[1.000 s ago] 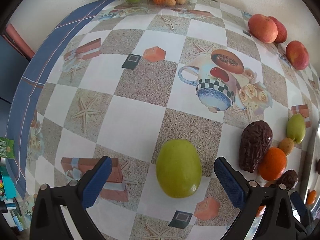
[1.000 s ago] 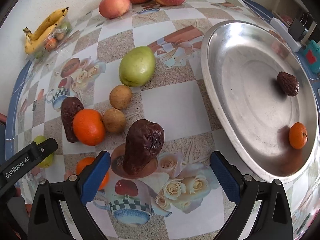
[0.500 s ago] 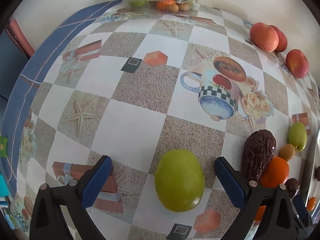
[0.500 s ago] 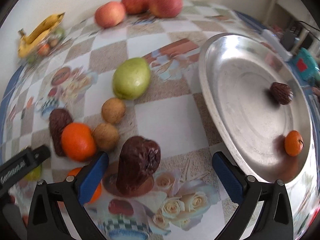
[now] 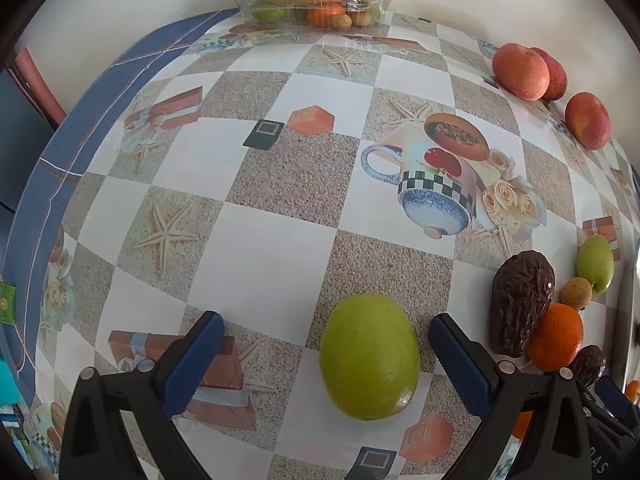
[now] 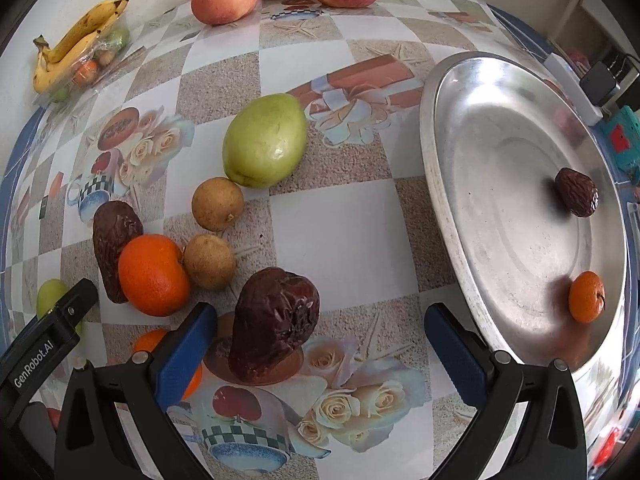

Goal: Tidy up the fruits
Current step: 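Grasp the date with the right tool while the left tool grasps the green pear, then lower both fruits into the steel bowl and open both tools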

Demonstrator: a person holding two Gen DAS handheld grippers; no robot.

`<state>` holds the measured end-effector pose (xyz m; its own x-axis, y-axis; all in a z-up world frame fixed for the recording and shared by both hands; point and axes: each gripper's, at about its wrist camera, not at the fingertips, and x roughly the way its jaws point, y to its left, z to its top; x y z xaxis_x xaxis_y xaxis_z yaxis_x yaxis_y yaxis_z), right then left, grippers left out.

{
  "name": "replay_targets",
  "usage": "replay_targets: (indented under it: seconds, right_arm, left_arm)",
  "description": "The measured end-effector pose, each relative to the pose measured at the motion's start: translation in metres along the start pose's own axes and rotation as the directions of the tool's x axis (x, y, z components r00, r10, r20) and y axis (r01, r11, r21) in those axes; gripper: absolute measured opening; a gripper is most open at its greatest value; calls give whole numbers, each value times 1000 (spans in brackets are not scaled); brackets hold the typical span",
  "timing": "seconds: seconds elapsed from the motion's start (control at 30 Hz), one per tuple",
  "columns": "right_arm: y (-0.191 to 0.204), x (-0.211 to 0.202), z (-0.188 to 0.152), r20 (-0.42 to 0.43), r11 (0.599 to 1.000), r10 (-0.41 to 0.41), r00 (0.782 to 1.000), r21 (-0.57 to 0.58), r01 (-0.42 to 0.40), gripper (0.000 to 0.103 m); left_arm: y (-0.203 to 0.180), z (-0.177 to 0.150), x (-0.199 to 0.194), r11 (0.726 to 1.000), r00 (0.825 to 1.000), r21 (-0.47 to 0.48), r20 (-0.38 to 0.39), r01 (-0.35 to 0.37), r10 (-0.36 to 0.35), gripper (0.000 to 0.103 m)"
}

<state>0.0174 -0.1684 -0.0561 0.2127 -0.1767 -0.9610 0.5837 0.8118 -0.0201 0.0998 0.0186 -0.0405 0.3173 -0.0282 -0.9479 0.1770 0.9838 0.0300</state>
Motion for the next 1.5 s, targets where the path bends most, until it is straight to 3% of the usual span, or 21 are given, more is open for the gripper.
replay_targets:
  seconds: [0.13,0.37,0.4,0.5,0.63,0.73,0.93,1.07,1.23,1.5]
  right_arm:
    - [-1,0,-6,25,1000,-6,1000,8,6,103]
    - [0,-7,-16,19,1000,16,1000,-7,-16,101]
    - [0,-9,-15,19,1000,22,1000,-5,-22,99]
    - [3,-18,-15,38,1000,29,999,-8,-28,80]
    - [8,-29,-16,44,998,63,997,-25,-62,50]
    - [10,-38,-16,61,997,77,995,-24,-76,38]
    - [7,-65,-19,142,995,101,985,-15,-100,38]
    - [0,-84,-18,190,988,150,970,-4,-152,38]
    - [-8,-99,-15,234,984,170,957,11,-177,38]
    - [-32,-95,-10,232,989,118,966,55,-134,38]
  left_arm:
    - [-3,1,4,1000,1000,11,10,1,-1,103]
    - [-6,10,4,998,996,54,-84,15,-10,103]
    - [-7,11,5,998,995,58,-99,19,-13,103]
    - [-9,13,2,998,992,60,-125,27,-19,96]
    - [-10,15,-8,997,989,56,-137,55,-47,76]
    - [-12,16,-17,994,987,53,-138,92,-84,43]
    - [-6,19,-24,990,977,-17,-156,141,-142,42]
    - [2,20,-43,980,974,-51,-113,192,-197,42]
    - [-6,23,-68,970,969,-44,-55,240,-242,42]
    - [-39,8,-86,956,956,13,-27,294,-294,42]
